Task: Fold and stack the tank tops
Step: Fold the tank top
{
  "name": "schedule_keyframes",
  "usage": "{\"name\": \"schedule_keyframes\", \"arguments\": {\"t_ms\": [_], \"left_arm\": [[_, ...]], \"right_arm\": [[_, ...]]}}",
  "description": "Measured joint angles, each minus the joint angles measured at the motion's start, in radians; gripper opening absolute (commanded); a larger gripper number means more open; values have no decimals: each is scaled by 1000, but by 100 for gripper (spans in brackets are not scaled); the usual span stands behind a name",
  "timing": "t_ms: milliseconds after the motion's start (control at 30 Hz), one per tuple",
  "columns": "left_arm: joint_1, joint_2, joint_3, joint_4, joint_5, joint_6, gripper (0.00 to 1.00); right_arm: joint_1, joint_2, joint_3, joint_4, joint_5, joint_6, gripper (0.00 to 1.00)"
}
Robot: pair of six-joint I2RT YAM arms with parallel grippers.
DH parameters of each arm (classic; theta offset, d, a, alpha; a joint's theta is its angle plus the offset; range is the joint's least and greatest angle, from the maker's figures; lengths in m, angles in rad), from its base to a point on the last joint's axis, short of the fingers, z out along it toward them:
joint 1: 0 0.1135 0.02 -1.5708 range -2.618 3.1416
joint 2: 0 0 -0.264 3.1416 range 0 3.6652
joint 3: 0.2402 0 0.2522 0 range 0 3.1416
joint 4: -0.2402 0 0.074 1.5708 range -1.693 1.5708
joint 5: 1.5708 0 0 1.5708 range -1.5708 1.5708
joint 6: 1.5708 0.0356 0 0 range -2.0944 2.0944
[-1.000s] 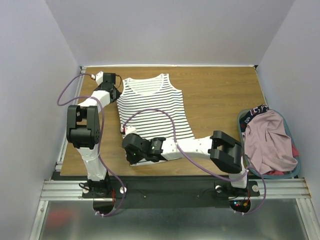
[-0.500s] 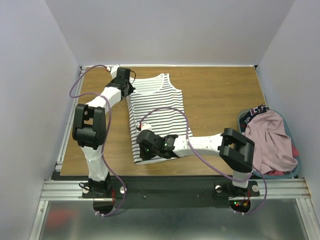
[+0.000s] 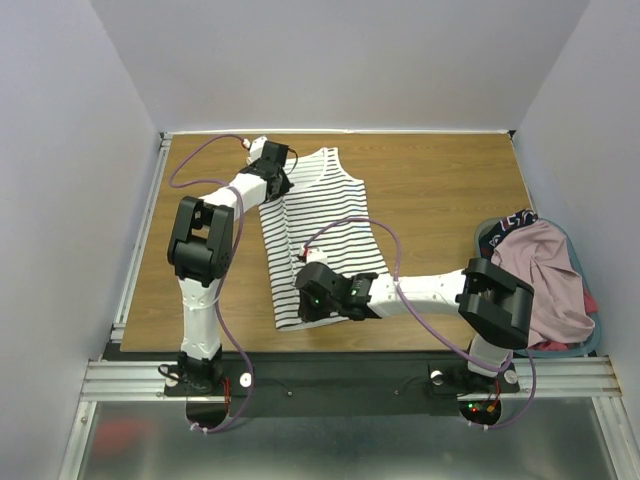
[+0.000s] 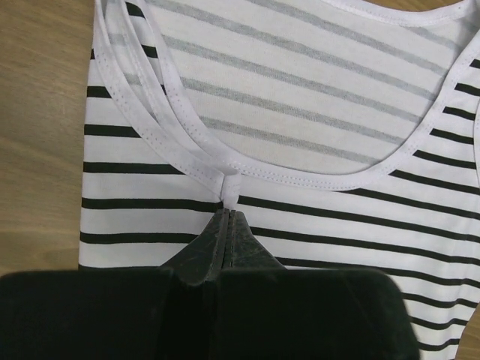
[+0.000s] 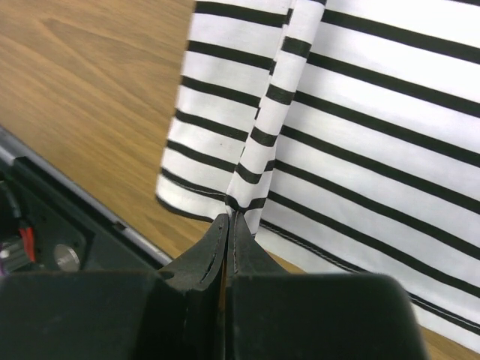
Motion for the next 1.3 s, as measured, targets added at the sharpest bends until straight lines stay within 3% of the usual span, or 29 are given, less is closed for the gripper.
{"name": "schedule_keyframes", "arguments": {"t_ms": [667,933,1167,1300], "left_arm": [[-43,38,21,4,-2,-3,1],[-58,50,21,33,5,2,37],[-66,50,20,100,35,27,46],[-69,50,20,129,58,34,46]], "right_arm": [[-9,-59,-114,28,61,46,5],[-9,-84,-166,24,87,61,40],[-9,-190,-188,21,120,63,56],[-12,-255,-188,16,169,48,59]]}}
